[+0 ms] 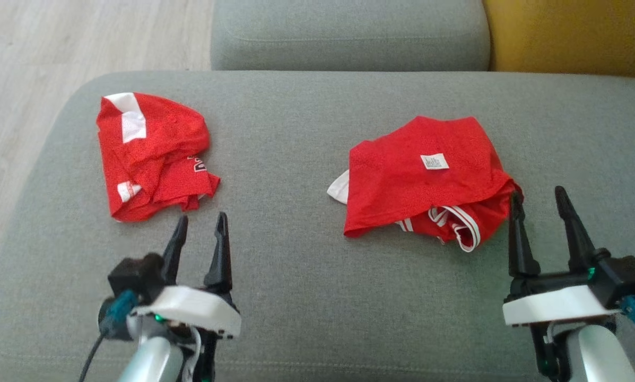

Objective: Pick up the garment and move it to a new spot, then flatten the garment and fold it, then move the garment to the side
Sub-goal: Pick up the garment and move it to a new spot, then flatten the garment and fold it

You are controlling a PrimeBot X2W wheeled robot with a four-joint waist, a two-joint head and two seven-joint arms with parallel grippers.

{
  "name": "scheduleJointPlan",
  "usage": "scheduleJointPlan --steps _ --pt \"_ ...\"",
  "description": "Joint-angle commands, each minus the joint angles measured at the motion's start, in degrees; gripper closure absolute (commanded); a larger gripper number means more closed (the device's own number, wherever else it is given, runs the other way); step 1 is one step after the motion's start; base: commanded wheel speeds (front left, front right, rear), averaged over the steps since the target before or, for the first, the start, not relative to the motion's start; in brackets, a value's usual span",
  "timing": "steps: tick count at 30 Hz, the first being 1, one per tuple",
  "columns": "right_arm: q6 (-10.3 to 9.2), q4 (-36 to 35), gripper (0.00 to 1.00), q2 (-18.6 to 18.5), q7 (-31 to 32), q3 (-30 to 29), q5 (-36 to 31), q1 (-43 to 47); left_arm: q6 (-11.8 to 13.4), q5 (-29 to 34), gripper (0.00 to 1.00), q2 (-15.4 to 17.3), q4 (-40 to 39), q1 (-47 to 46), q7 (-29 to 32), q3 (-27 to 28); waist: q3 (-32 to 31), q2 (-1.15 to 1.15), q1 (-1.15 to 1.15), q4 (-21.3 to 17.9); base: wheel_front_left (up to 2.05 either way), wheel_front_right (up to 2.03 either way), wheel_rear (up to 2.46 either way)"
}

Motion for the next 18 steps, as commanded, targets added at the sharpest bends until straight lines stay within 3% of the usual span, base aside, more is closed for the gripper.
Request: scheduleJointPlan --steps 1,9,18 --pt "0.44 -1.71 0.00 -0.18 -0.53 1.53 0.22 -1.66 -0.38 0.77 0.00 0.01 -2.39 -2.43 -0.34 2.81 -0.22 0.00 0.00 0.13 0.00 0.00 0.00" --pt "0.44 -1.08 0.00 -0.18 -0.53 2.44 0.01 -2.14 -4.70 5.80 0.00 -3.81 -2.93 0.01 -0.34 7.63 -0.55 0.00 0.00 -0.43 0.00 0.00 0.00" --pt "0.44 0.55 0.00 -0.18 1.88 3.72 -1.26 -5.59 -7.63 8.45 0.00 -5.43 -1.75 -0.07 -0.35 9.64 0.97 0.00 0.00 -0.22 0.00 0.00 0.00"
